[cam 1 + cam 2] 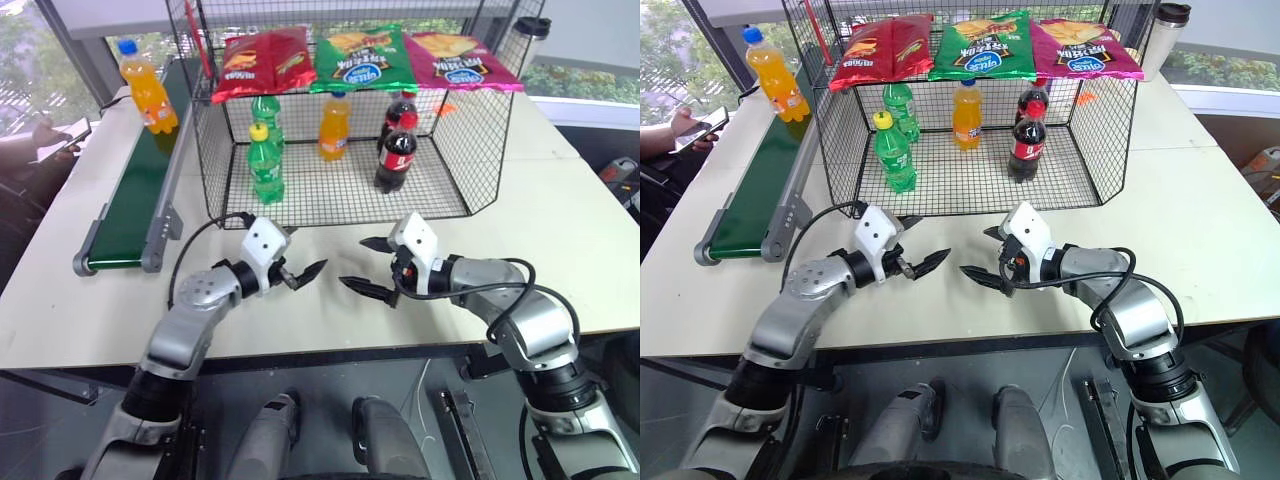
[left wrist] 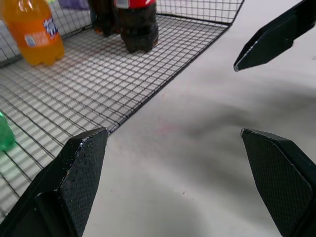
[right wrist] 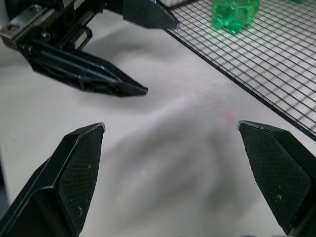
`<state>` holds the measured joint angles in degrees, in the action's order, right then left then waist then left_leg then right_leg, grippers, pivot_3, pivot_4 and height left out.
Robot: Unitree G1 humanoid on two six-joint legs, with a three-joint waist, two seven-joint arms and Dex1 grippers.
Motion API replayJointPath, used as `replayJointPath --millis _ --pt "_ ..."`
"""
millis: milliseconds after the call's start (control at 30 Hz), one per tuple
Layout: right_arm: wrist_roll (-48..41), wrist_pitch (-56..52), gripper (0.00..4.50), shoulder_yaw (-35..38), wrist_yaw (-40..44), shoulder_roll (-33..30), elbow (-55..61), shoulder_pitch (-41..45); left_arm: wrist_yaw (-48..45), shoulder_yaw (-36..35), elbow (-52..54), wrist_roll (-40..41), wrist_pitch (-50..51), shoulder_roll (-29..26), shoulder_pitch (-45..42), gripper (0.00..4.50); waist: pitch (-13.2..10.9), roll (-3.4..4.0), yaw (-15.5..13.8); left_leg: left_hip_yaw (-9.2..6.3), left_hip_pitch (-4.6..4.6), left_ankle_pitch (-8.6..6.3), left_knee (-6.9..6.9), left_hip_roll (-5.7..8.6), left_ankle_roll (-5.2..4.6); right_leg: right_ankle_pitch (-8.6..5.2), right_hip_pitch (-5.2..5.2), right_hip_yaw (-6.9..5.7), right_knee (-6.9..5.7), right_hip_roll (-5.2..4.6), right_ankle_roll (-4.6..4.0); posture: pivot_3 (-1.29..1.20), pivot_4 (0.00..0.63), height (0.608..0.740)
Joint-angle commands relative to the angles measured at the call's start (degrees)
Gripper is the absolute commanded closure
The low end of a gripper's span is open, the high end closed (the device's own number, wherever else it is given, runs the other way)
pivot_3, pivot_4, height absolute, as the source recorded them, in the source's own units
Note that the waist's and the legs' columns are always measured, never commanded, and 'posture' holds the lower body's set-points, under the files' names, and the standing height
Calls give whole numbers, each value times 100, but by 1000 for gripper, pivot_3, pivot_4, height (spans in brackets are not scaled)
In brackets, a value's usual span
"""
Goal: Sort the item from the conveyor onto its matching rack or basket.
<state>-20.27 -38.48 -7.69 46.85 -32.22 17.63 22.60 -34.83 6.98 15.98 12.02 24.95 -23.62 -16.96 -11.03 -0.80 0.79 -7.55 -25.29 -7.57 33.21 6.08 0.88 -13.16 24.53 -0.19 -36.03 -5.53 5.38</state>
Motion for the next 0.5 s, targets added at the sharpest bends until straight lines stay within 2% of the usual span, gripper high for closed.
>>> replayJointPath --millis 33,133,233,333,500 --pt "-182 44 23 37 189 -70 303 220 18 -623 583 283 283 -306 220 0 0 0 3 1 0 0 0 0 0 0 0 0 0 0 0 0 150 739" --pt "-275 11 23 51 252 -65 338 324 80 -1121 905 551 609 -532 433 0 0 0 -4 -1 0 0 0 0 0 -2 1 0 0 0 2 0 150 739" --pt "-427 12 23 53 366 -15 372 475 208 -2250 1034 1108 1100 -754 624 0 0 0 -10 -1 -1 0 0 0 1 -10 1 0 0 -1 14 0 150 739" --pt "-513 118 23 -1 474 42 372 583 326 -3225 762 1496 1351 -971 712 0 0 0 -3 -5 0 -1 0 -1 1 -12 2 -1 0 0 17 0 150 739" --pt "-879 -23 23 65 594 217 416 789 565 -4065 132 1637 1361 -1178 763 0 0 0 -17 -3 0 -1 -1 0 1 -10 1 0 1 -3 13 0 150 739"
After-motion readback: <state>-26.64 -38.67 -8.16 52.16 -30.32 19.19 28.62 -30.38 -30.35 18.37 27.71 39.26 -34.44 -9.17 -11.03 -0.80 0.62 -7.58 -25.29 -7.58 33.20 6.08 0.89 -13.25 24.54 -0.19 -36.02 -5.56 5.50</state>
